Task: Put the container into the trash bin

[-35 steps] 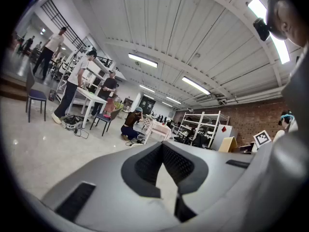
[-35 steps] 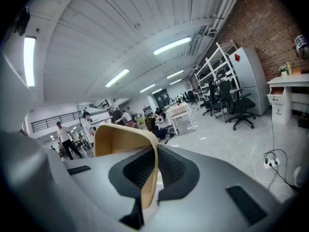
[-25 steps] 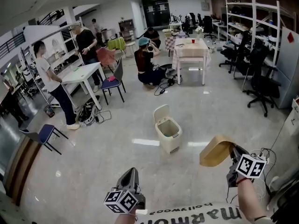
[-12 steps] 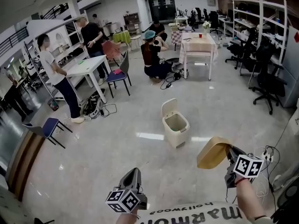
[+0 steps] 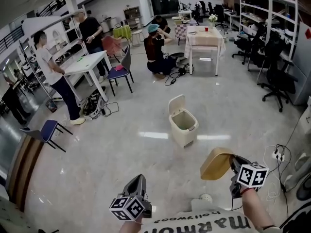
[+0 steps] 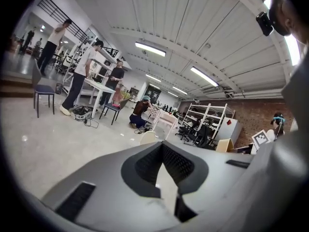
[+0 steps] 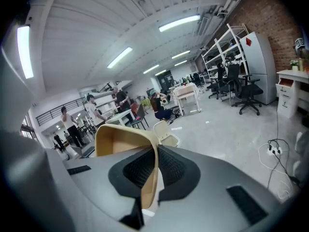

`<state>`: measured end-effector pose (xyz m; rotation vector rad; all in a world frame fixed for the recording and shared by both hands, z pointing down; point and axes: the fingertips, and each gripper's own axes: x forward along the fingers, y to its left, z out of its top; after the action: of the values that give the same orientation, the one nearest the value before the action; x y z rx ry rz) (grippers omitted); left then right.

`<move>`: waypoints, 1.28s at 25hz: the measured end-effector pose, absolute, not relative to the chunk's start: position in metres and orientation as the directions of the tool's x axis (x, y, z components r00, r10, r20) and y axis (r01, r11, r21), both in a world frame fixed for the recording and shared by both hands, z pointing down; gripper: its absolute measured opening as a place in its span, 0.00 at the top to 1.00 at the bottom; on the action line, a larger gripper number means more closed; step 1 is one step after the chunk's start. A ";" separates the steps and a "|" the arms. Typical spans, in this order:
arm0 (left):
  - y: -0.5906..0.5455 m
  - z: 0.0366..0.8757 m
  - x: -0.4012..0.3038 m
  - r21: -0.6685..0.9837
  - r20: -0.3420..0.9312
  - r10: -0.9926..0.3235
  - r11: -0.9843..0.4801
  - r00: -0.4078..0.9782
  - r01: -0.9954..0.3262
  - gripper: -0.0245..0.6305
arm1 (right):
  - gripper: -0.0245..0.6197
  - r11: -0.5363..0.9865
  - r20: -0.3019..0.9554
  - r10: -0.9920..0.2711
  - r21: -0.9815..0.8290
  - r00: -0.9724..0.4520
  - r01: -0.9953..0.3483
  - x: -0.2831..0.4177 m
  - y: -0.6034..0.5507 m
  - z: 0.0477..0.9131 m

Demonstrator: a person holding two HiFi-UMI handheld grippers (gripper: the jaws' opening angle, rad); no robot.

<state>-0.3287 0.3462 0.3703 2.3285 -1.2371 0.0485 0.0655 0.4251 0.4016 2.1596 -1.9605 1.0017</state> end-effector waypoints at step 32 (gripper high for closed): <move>0.205 0.363 -0.182 0.425 0.240 -0.837 -0.366 0.492 -0.828 0.97 | 0.94 0.044 0.503 -0.828 -0.379 -0.246 -0.924 0.177 0.199 0.416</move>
<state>-0.1819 0.2053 0.3630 2.2472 -1.3700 -0.0236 0.1768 0.1992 0.4158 1.8303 -2.1584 0.9787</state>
